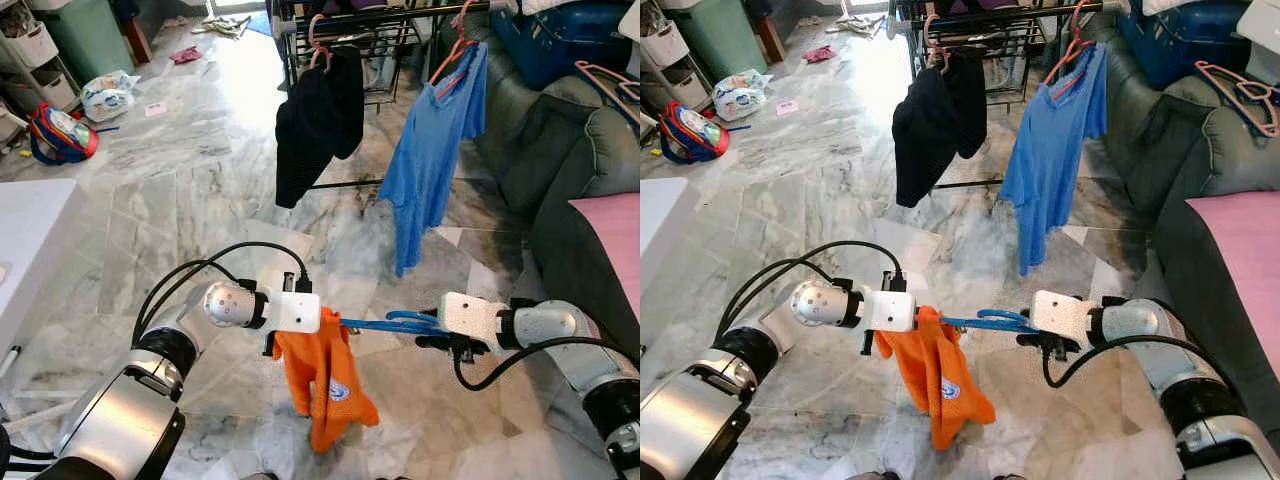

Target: Hang hanger

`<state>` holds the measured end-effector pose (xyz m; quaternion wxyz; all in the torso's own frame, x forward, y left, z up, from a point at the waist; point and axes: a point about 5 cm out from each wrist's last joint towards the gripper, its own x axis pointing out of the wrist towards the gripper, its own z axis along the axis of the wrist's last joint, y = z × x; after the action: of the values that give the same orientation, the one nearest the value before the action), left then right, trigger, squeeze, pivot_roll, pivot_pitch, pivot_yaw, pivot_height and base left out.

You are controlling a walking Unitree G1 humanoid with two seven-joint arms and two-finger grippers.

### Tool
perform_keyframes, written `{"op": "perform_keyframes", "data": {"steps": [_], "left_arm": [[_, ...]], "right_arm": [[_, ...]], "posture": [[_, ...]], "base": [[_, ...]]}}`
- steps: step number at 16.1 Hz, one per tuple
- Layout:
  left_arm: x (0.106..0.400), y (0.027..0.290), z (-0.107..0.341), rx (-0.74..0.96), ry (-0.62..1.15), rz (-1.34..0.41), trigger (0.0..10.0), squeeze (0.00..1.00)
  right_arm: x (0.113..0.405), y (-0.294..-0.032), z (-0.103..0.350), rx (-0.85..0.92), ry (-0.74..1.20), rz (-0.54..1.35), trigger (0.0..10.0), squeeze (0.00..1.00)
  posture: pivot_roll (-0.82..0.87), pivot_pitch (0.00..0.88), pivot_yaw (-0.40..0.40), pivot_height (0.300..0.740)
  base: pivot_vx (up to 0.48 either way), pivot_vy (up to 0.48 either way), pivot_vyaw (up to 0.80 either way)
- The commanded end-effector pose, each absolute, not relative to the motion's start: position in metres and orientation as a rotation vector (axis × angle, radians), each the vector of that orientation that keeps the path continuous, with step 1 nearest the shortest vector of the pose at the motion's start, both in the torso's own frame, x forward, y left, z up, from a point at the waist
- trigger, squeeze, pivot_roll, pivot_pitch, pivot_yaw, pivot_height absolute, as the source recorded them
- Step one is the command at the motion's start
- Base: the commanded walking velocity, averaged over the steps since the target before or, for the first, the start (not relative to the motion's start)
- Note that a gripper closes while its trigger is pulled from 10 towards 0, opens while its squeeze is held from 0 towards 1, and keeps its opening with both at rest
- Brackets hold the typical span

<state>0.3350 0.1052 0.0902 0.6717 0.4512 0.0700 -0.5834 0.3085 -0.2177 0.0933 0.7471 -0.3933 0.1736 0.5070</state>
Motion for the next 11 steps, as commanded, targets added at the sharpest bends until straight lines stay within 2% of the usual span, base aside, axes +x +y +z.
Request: {"op": "perform_keyframes", "data": {"steps": [1, 5, 11], "left_arm": [[0.339, 0.107, 0.096, 1.047, 0.140, -1.304, 10.0, 0.00], [0.342, 0.110, 0.100, 1.060, 0.136, -1.279, 10.0, 0.00], [0.343, 0.113, 0.100, 1.104, 0.137, -1.263, 10.0, 0.00]], "right_arm": [[0.310, -0.219, 0.096, -0.887, 0.380, 1.124, 0.0, 0.00], [0.308, -0.229, 0.095, -0.896, 0.413, 1.122, 0.0, 0.00], [0.317, -0.223, 0.104, -0.878, 0.319, 1.050, 0.0, 0.00]], "posture": [[-0.05, 0.155, 0.072, 0.740], [-0.05, 0.156, 0.065, 0.740], [-0.05, 0.155, 0.069, 0.740]], "base": [[0.000, 0.000, 0.00], [0.000, 0.000, 0.00], [0.000, 0.000, 0.00]]}}
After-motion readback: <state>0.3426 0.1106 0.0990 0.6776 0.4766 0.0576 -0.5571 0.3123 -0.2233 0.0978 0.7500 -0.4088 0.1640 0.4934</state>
